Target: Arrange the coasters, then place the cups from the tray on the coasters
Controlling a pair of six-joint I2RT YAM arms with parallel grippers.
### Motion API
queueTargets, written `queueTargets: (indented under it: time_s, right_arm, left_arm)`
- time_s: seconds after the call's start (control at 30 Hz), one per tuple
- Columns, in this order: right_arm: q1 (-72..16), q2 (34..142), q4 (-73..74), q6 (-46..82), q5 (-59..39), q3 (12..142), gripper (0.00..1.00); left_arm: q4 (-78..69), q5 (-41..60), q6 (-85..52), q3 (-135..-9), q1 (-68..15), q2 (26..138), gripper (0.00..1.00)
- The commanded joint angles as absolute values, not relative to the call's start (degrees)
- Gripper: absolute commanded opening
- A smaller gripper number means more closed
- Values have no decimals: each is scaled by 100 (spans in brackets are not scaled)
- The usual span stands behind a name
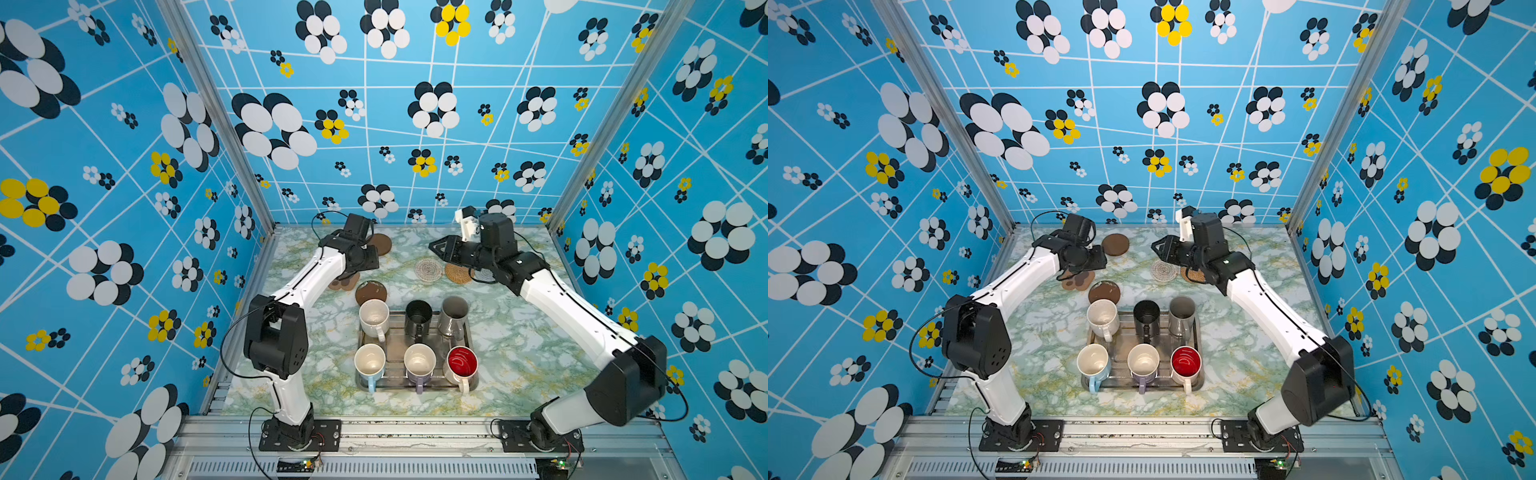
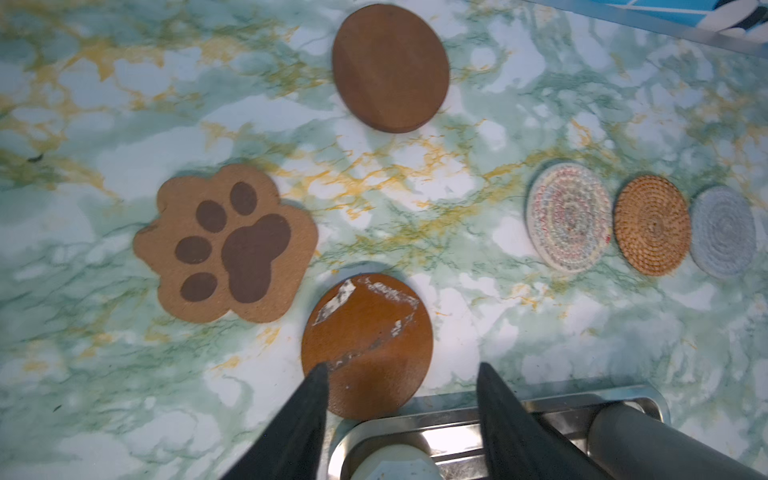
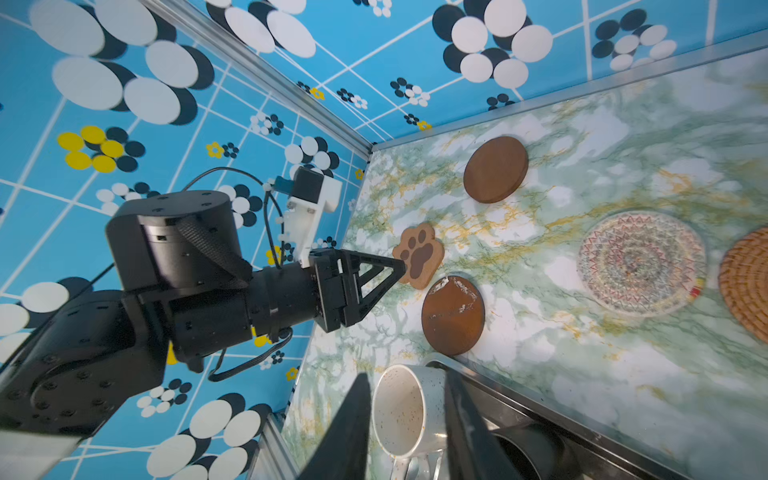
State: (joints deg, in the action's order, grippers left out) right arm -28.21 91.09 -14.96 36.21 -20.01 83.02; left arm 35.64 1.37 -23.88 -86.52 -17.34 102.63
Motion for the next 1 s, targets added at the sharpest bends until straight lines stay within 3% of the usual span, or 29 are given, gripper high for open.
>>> queueTargets:
  time_s: [0.0, 0.23, 0.53, 0.73, 0.97]
  right_arm:
    - [-3015, 9744, -2009, 3478, -1998, 8987, 38]
    - [-3145, 11858, -3964, 2902, -2170, 11857, 46]
    - [-3163, 14328, -6042, 2480, -1967, 15449, 57]
    - [-3072, 14785, -6042, 2480, -2232, 15592, 64]
    - [-3017, 14912, -5767, 2443, -2573, 15232, 65]
  left_arm:
    - [3453, 259, -2355, -8276, -1473, 9967, 67]
    - [3185, 560, -2469, -7759, -1040, 10107, 73]
    - [2584, 1225, -2848, -7554, -868, 10555, 73]
    - [2497, 1415, -2977, -7677, -879, 10961, 73]
    - [2378, 1406, -3115, -7627, -987, 11208, 73]
